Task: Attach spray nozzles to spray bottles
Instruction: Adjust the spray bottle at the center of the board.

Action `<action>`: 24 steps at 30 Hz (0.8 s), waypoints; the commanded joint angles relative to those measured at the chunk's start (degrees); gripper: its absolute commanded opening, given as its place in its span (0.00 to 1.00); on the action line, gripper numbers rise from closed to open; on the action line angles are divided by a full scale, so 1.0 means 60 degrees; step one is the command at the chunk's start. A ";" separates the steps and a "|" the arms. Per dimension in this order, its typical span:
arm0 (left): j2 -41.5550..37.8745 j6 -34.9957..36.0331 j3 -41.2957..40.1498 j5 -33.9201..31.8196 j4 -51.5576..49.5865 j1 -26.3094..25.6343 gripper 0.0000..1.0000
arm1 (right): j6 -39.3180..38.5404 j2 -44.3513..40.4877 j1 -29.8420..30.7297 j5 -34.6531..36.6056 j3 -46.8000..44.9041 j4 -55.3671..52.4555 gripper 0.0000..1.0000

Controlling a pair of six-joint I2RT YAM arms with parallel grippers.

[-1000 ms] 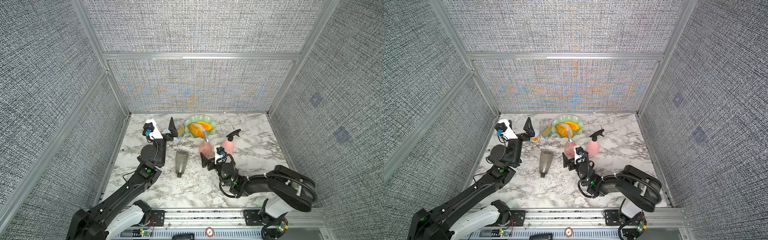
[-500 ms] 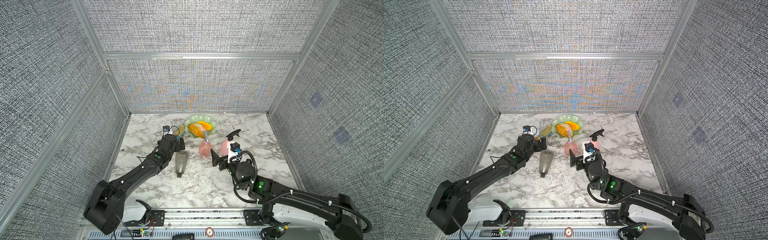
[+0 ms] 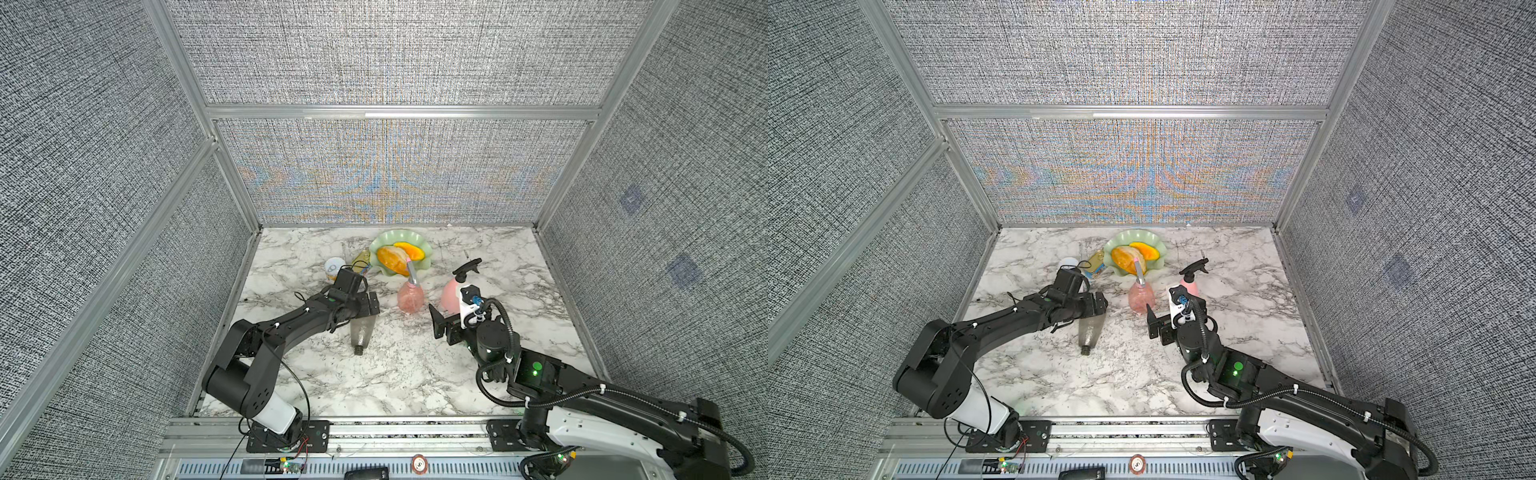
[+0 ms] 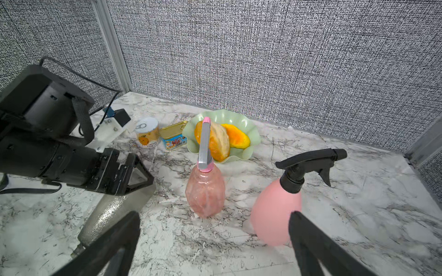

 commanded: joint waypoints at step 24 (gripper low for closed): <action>-0.3401 -0.1287 -0.1422 0.0948 -0.0161 -0.0969 0.99 | -0.0059 0.1565 -0.0032 -0.1506 0.2625 -0.3156 0.85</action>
